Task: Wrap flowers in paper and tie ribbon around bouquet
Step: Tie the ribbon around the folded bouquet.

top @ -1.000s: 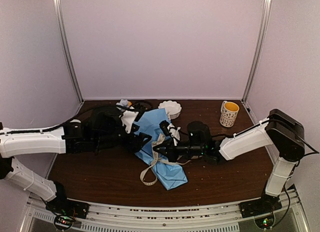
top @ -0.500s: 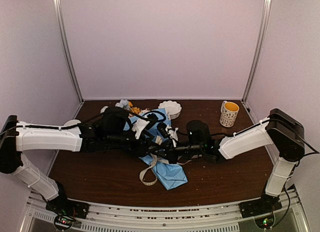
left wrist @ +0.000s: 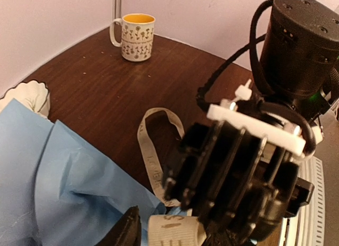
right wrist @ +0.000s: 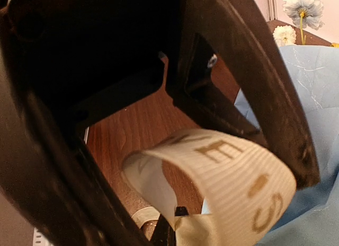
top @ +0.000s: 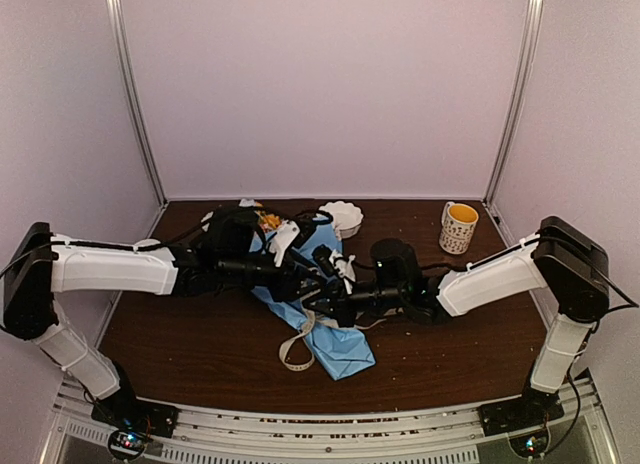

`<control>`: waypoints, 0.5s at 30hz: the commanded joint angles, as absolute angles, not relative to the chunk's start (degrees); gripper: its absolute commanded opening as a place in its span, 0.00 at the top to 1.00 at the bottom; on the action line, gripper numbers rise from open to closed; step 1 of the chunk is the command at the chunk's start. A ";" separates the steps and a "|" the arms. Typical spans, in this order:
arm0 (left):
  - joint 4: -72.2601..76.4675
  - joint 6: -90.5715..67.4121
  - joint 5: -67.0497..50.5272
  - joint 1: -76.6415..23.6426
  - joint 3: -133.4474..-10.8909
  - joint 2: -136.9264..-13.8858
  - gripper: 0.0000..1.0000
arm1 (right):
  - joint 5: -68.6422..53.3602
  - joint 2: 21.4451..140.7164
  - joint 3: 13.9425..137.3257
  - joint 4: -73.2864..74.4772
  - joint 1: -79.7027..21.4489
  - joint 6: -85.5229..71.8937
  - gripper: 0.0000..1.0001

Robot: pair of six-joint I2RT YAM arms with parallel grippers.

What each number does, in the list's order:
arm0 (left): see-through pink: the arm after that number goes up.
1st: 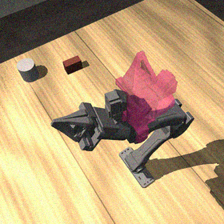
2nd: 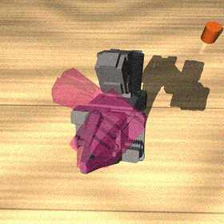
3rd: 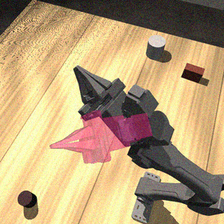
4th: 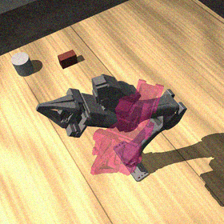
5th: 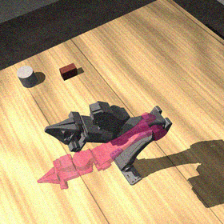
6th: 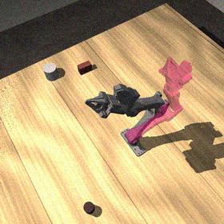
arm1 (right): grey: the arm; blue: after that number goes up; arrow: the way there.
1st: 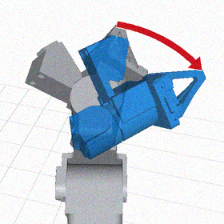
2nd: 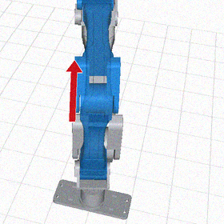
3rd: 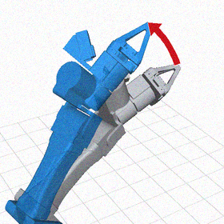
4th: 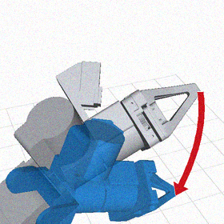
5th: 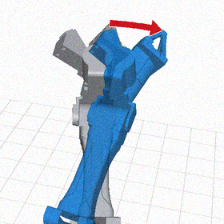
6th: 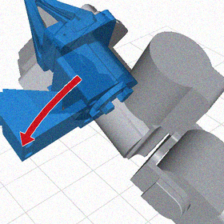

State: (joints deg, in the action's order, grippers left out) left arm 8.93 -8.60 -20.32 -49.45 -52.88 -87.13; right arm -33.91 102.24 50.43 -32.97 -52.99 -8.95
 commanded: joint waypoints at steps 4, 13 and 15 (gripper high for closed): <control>8.74 -9.49 -22.79 -49.48 -56.46 -90.42 0.71 | -34.29 101.87 51.89 -32.63 -52.83 -8.17 1.00; 12.06 -12.16 -21.12 -49.48 -53.66 -88.75 1.00 | -29.37 98.03 51.96 -28.31 -52.46 -8.61 0.79; 11.44 -12.44 -19.60 -49.48 -53.25 -88.35 1.00 | -25.56 94.49 52.40 -23.10 -51.51 -8.74 0.70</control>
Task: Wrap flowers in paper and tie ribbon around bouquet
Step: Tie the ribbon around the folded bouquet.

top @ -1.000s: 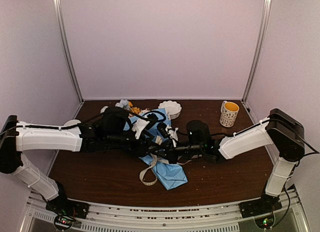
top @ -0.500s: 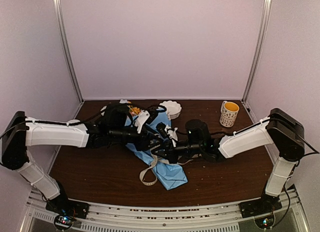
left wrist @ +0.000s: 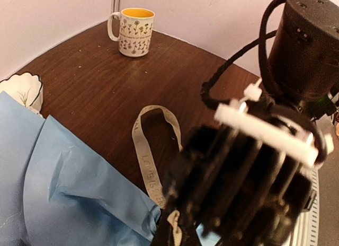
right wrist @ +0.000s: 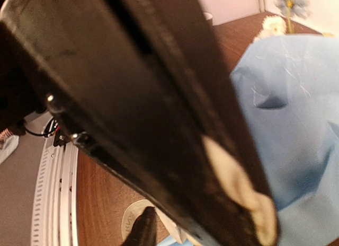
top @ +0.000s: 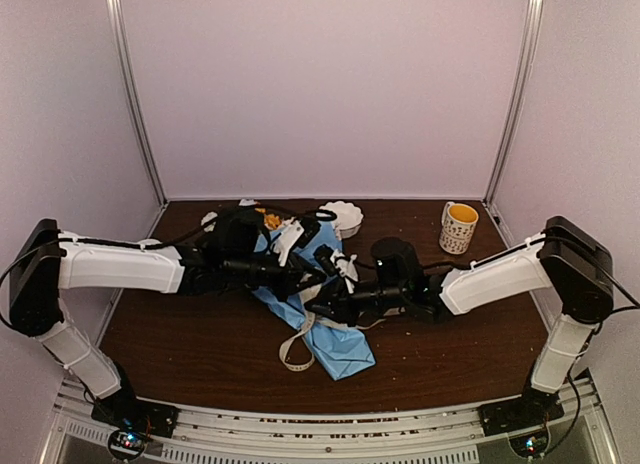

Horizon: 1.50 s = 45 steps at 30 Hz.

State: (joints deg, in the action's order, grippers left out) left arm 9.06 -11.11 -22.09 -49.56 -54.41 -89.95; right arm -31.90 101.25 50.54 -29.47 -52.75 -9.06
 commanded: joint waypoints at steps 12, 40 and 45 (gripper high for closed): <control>9.24 -11.69 -12.72 -51.95 -53.02 -86.71 1.00 | -6.07 82.31 50.52 17.56 -35.22 -15.48 0.54; 5.36 -9.99 -8.86 -54.49 -53.10 -84.98 1.00 | -12.47 106.33 66.54 33.28 -29.00 -5.36 0.54; 4.09 -11.39 -6.48 -54.50 -50.74 -82.19 1.00 | -11.26 105.73 65.54 30.36 -27.62 -6.98 1.00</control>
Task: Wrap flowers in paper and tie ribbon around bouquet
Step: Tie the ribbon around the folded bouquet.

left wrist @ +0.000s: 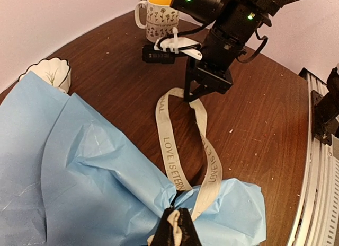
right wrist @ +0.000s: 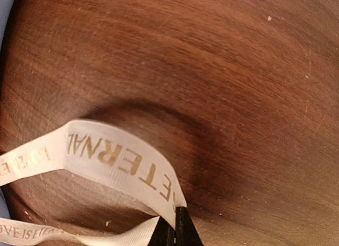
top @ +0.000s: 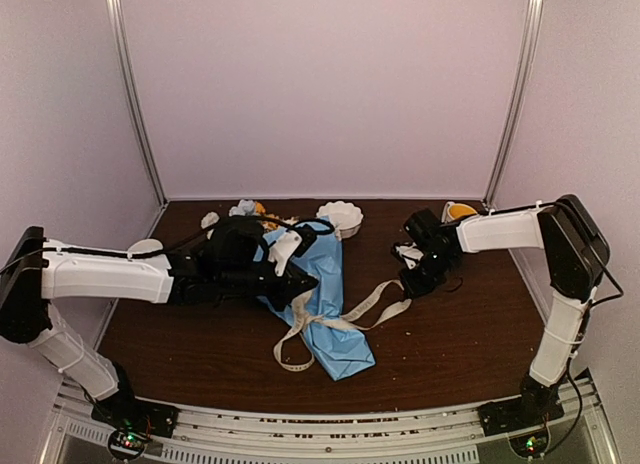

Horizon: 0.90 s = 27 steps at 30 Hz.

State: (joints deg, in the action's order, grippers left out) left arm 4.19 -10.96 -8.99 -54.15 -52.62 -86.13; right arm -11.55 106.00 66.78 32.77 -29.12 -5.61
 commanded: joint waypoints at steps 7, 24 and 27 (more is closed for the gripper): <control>-3.70 -22.95 8.73 -52.94 -44.13 -76.40 1.00 | -14.39 91.79 52.59 15.31 -17.16 -13.89 1.00; -25.05 -55.32 13.43 -40.66 -29.77 -72.95 1.00 | -25.74 79.79 31.89 -2.58 3.58 -25.22 1.00; -24.98 -56.93 12.47 -39.26 -27.58 -72.35 1.00 | -26.54 80.06 30.50 -3.47 5.69 -25.06 1.00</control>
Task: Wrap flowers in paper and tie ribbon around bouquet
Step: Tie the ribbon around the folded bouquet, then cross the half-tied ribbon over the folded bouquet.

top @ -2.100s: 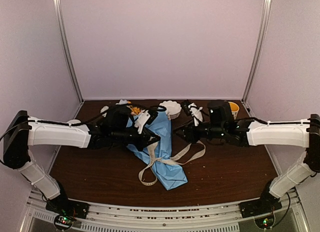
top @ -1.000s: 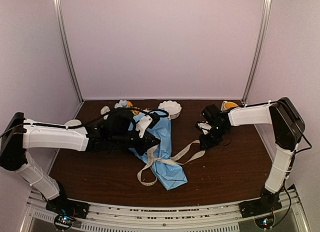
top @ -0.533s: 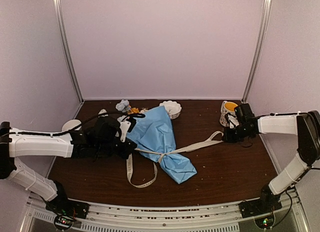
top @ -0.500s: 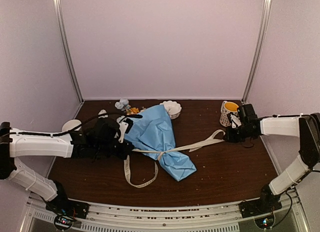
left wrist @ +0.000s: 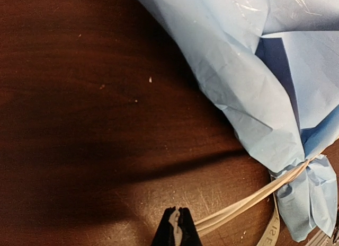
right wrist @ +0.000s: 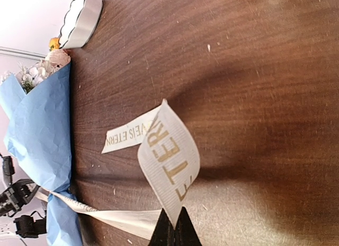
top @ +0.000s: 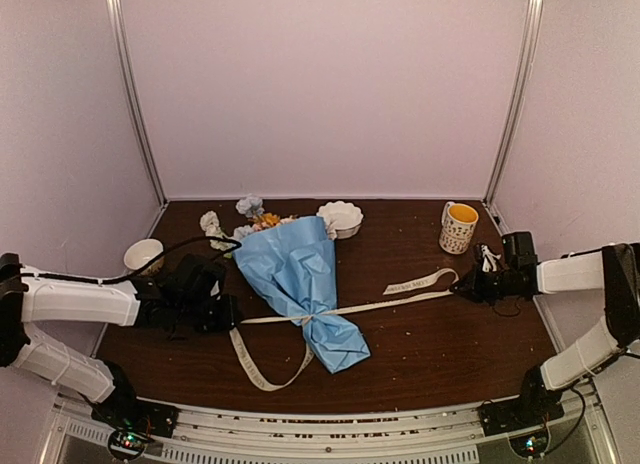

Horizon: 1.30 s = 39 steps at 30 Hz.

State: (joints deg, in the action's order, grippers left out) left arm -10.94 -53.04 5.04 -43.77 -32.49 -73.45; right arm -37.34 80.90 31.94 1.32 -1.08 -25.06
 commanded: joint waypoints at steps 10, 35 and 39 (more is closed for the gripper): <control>-27.33 -55.89 14.89 -37.45 -26.68 -70.41 1.00 | -28.30 81.28 29.32 -4.55 7.38 -25.09 1.00; -4.70 -8.35 11.00 -60.67 -50.82 -78.96 1.00 | -22.61 68.20 39.91 13.32 -22.21 -19.41 1.00; -2.40 -3.43 10.37 -61.17 -55.78 -83.25 1.00 | -24.67 66.14 44.40 14.44 -27.35 -17.91 1.00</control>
